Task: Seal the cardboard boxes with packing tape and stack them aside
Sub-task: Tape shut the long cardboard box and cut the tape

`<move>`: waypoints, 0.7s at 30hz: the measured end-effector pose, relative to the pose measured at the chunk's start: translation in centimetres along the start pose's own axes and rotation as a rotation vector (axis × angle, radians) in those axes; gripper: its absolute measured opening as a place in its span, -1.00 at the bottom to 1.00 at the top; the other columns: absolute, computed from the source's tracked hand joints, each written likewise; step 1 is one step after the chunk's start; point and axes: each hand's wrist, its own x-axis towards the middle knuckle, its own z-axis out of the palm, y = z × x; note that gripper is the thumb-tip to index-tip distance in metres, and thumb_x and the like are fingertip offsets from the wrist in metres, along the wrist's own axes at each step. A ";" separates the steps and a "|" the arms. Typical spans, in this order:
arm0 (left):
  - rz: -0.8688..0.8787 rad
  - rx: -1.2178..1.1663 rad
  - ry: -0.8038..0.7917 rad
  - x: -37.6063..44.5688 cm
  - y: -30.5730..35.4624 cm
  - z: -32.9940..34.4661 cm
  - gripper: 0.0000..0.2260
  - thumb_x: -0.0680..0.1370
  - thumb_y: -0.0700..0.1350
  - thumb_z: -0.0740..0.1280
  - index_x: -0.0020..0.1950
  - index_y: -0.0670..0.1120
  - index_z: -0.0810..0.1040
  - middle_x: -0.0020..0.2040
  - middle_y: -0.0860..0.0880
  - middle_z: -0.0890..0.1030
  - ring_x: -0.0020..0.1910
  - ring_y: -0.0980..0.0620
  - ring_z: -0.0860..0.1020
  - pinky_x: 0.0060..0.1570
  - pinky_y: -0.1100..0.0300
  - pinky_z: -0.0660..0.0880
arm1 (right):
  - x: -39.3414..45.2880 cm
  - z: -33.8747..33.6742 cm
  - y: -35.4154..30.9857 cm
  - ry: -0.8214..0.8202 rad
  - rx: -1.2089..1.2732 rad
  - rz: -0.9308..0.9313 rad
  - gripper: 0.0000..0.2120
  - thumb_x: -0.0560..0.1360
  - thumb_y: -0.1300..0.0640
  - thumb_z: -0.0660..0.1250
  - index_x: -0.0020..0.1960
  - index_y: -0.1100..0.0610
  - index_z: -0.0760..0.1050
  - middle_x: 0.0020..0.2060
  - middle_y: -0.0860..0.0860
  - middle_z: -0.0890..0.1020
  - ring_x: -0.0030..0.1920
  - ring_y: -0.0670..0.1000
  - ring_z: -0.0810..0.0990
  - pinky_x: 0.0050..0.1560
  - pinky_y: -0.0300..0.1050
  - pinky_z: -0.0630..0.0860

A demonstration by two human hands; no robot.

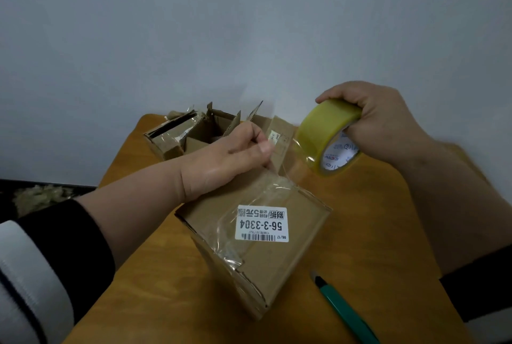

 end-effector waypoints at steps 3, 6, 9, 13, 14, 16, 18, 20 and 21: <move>-0.008 -0.059 -0.015 -0.1 0.0 0.3 -0.51 0.44 0.07 0.38 0.24 -0.10 0.30 0.06 -0.08 0.64 -0.04 0.05 0.60 0.02 0.09 0.57 | 0.1 0.9 0.8 -0.049 0.012 0.039 -0.37 0.29 0.56 0.24 0.07 -0.11 0.53 0.02 -0.13 0.57 0.08 -0.12 0.51 -0.01 -0.61 0.32; -0.013 -0.059 -0.010 -0.1 0.0 0.4 -0.49 0.40 -0.01 0.45 0.22 -0.11 0.29 0.07 -0.09 0.63 -0.03 0.08 0.60 0.03 0.12 0.57 | 0.1 2.0 1.5 -0.071 0.013 0.054 -0.40 0.30 0.54 0.24 0.06 -0.11 0.53 0.00 -0.13 0.58 0.06 -0.11 0.52 -0.04 -0.59 0.34; -0.018 -0.035 0.003 -0.1 0.0 0.5 -0.48 0.41 0.02 0.50 0.20 -0.09 0.30 0.08 -0.11 0.61 -0.02 0.07 0.59 0.10 0.06 0.56 | 0.0 2.7 2.1 -0.085 0.023 0.059 -0.42 0.31 0.54 0.23 0.09 -0.02 0.59 -0.01 -0.10 0.59 0.04 -0.09 0.53 -0.05 -0.59 0.35; -0.009 -0.017 -0.001 -0.1 -0.3 0.5 -0.56 0.43 -0.05 0.50 0.15 -0.03 0.32 0.08 -0.08 0.63 0.00 0.10 0.60 0.13 0.07 0.53 | -0.4 3.4 2.9 -0.110 0.034 0.088 -0.45 0.34 0.54 0.24 0.13 0.04 0.61 0.01 -0.07 0.62 0.04 -0.08 0.55 -0.05 -0.52 0.40; -0.006 -0.009 0.005 -0.1 -0.3 0.5 -0.55 0.41 -0.05 0.51 0.15 -0.01 0.32 0.07 -0.07 0.63 0.02 0.07 0.61 0.14 0.06 0.53 | -0.5 3.5 2.9 -0.113 0.047 0.096 -0.46 0.34 0.54 0.24 0.13 0.03 0.60 0.02 -0.06 0.63 0.04 -0.07 0.56 -0.04 -0.46 0.43; -0.009 0.021 0.015 0.0 -0.3 0.6 -0.52 0.36 0.00 0.49 0.14 0.03 0.31 0.07 -0.05 0.62 0.07 -0.02 0.61 0.17 0.00 0.53 | -0.6 3.7 3.0 -0.114 0.083 0.108 -0.45 0.35 0.54 0.24 0.09 -0.02 0.58 0.01 -0.04 0.65 0.03 -0.05 0.59 -0.04 -0.38 0.48; -0.009 0.053 0.017 0.1 -0.3 0.6 -0.51 0.33 0.05 0.48 0.14 0.09 0.31 0.07 -0.01 0.61 0.10 -0.04 0.60 0.19 -0.04 0.52 | -0.8 3.9 3.2 -0.114 0.114 0.124 -0.45 0.35 0.53 0.23 0.06 -0.07 0.56 0.00 -0.04 0.66 0.01 -0.05 0.60 -0.07 -0.38 0.50; -0.007 0.079 0.014 0.2 -0.3 0.6 -0.51 0.34 0.06 0.50 0.14 0.13 0.30 0.07 0.03 0.61 0.10 -0.04 0.59 0.19 -0.05 0.51 | -1.0 4.2 3.6 -0.124 0.134 0.141 -0.47 0.37 0.52 0.23 0.07 -0.05 0.57 0.00 -0.04 0.66 0.01 -0.05 0.61 -0.04 -0.31 0.53; -0.003 0.093 0.013 0.2 -0.3 0.6 -0.50 0.36 0.06 0.51 0.15 0.15 0.30 0.07 0.04 0.60 0.10 -0.03 0.58 0.19 -0.06 0.50 | -1.1 4.5 3.8 -0.132 0.140 0.150 -0.48 0.38 0.51 0.23 0.09 -0.03 0.58 0.00 -0.03 0.67 0.01 -0.04 0.62 -0.02 -0.22 0.55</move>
